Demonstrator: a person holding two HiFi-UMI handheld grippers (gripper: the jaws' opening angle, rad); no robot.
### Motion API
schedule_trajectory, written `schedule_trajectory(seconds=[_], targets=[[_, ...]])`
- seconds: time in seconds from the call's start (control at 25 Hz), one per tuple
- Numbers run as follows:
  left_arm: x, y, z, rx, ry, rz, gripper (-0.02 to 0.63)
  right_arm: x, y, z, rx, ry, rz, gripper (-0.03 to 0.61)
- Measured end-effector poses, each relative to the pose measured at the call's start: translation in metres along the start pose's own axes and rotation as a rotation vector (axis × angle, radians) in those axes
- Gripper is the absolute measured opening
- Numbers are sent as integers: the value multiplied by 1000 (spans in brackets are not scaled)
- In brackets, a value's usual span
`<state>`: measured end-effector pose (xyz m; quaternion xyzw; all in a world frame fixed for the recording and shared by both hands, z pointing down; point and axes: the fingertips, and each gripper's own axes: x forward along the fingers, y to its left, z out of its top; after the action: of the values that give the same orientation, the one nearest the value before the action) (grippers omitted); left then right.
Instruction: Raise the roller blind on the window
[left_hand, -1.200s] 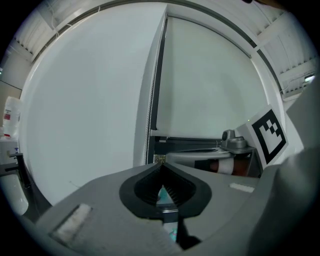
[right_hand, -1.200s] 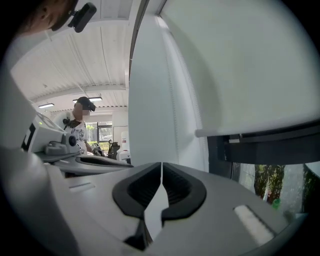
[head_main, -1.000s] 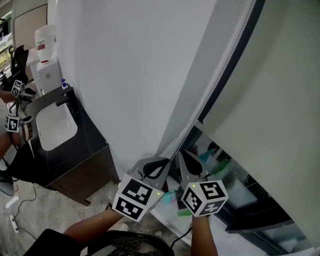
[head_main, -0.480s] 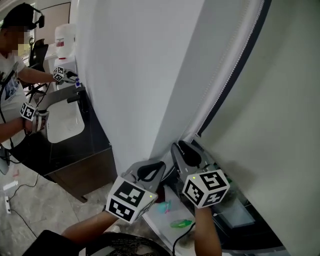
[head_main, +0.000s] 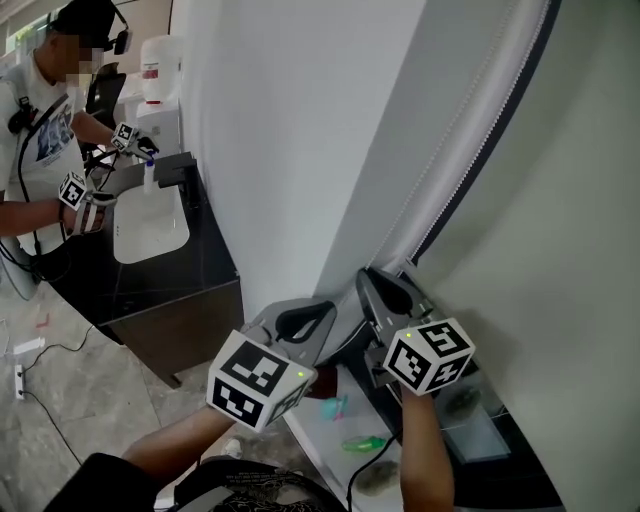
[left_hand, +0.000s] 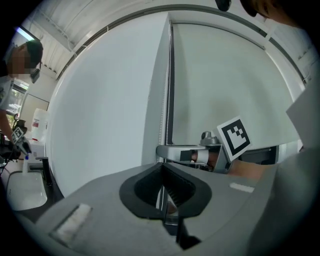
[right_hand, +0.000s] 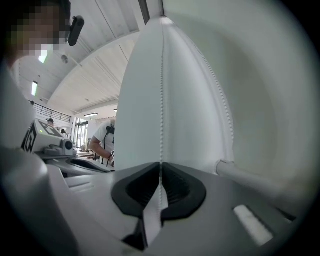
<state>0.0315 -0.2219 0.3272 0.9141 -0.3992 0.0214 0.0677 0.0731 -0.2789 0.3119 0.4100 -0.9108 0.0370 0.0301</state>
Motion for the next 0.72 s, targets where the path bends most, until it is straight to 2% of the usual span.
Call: schedule_trajectory(seconds=[0.16,0.32,0.36,0.4,0.6,0.72], targets=[[2,-9,16,5,-34,-34,0,-13,4,0,2,-9,-26,20],[12,-25,32,-18,-53,-126,12,-37,7,-2,-2,-18,-72,20],[15,-31,37,-20,-52,-156,99,-43,9,-2,-6,-16,-80,20],[19,-36,41,-19,-51,-183,110,-48,11,-2,-13,-14,-86,20],[37,-58,71,17,-71,-264,114,-66,20,-19,-77,67,-142,20],[43,-71,85,42,-85,-301,114,-74,20,-21,-68,64,-156,19]])
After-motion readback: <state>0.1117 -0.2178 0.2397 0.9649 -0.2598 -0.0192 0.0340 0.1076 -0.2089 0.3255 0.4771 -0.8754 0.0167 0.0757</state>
